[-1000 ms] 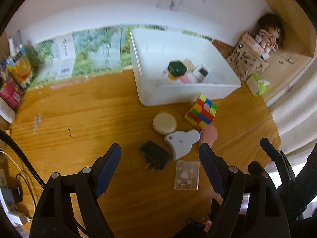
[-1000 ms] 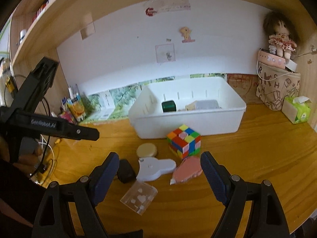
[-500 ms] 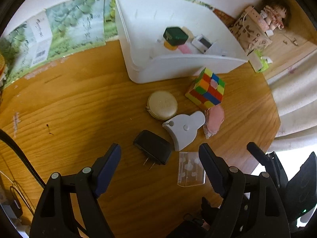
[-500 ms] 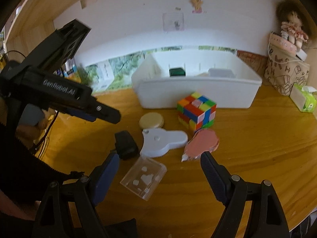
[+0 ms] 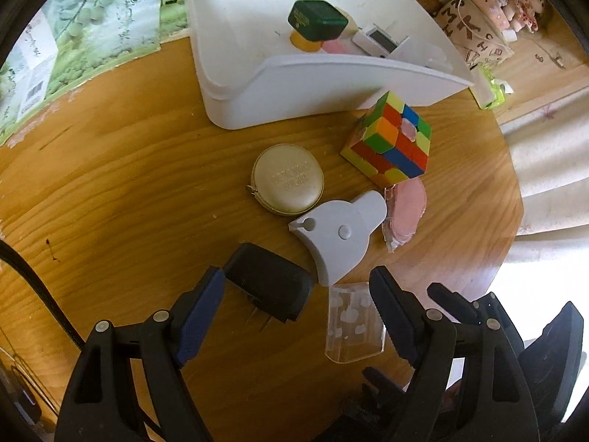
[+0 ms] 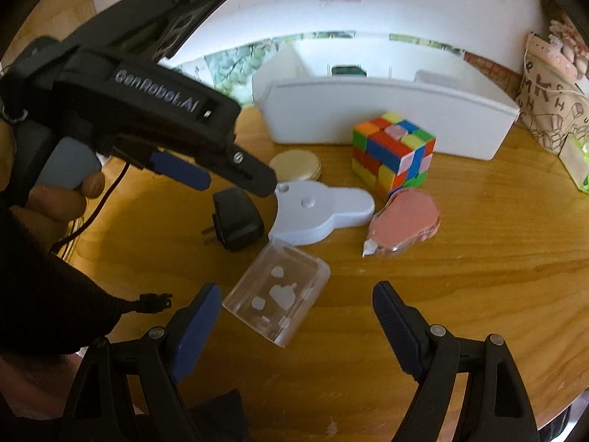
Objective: Organize rigid objects
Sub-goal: 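Grasp black charger plug with left tool while right tool grasps clear plastic box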
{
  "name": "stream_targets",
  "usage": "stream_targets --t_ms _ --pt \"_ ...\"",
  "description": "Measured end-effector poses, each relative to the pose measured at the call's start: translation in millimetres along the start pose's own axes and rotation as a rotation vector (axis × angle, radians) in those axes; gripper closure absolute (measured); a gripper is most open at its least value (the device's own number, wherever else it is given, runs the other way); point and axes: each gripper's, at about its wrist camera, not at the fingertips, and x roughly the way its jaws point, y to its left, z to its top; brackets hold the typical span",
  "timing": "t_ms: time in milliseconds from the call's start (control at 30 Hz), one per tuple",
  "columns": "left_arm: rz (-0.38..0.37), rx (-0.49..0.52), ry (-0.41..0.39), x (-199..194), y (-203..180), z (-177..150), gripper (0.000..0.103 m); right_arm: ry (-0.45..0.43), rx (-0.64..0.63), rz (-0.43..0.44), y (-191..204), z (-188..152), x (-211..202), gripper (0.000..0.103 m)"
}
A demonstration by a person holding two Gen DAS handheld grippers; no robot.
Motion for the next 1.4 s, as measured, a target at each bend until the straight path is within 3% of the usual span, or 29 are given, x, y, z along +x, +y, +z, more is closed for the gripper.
stream_targets --t_ms 467,1167,1400 --pt "-0.005 -0.018 0.030 17 13 13 0.021 0.100 -0.039 -0.009 15 -9 23 0.018" --pt "-0.008 -0.024 0.098 30 29 19 0.024 0.103 -0.054 -0.042 42 -3 36 0.019" --pt "0.003 -0.004 0.130 29 29 7 0.024 0.088 -0.064 -0.071 42 9 44 0.031"
